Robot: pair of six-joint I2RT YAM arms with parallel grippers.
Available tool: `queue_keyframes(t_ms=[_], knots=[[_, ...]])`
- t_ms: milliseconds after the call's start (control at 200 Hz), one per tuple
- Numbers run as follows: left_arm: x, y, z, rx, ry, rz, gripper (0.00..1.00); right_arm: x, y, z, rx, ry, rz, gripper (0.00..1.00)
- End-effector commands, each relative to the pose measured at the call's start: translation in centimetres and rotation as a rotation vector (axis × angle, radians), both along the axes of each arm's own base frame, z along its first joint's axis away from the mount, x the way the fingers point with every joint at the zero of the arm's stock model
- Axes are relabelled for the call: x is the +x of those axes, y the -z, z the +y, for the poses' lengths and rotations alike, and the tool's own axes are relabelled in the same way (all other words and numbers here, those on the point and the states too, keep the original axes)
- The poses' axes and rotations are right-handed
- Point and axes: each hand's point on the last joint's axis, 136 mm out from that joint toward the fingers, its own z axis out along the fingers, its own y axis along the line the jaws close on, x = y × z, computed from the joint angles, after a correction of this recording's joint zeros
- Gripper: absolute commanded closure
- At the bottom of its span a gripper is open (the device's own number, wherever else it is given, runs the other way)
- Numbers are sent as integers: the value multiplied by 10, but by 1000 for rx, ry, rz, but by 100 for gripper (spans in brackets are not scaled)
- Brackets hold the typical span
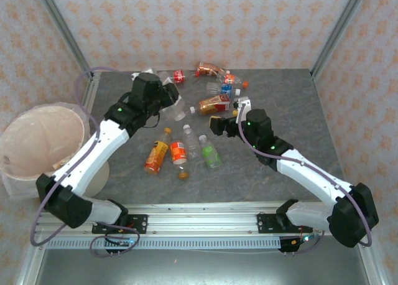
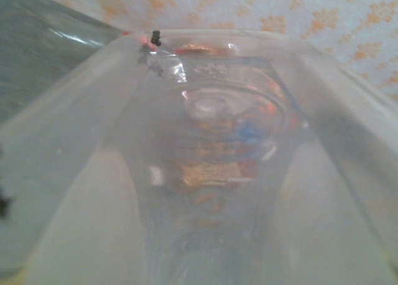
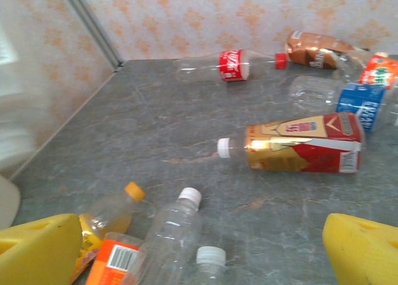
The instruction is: Put the plastic bottles in the bin
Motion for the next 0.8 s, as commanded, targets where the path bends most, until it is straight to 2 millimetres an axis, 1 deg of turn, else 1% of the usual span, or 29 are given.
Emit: queue_keyframes(t_ms=[0,55,115,120,140,225,390,470,666,726,796], knots=[[-28,-29,45,152,-101,-31,50,10,7,-15,-38,109,2,1],[-41,-39,60,192,-135,-42,50,14,8,-19,-40,141,6,1],[-57,-51,79,240,-181,-59,50,17,4,-23,-33,171,0,1],[-58,-53,80,243,-185,-61,50,18,8,-22,-40,172,8,1],[-63,-57,87,258,-202,-67,50,20,11,-22,-46,179,17,1],[-85,-76,111,338,-246,-96,50,24,11,-22,-44,201,23,1],[-123,-100,160,486,-387,-91,50,31,14,-20,-30,221,42,1],[-137,-109,180,556,-447,-91,50,34,15,-18,-19,228,53,1],[-167,-117,234,686,-631,-11,50,39,15,-15,-16,230,66,1],[-177,-117,252,722,-701,34,50,39,15,-14,-17,230,67,1],[-189,-111,272,740,-779,102,50,40,16,-15,-20,233,68,1]])
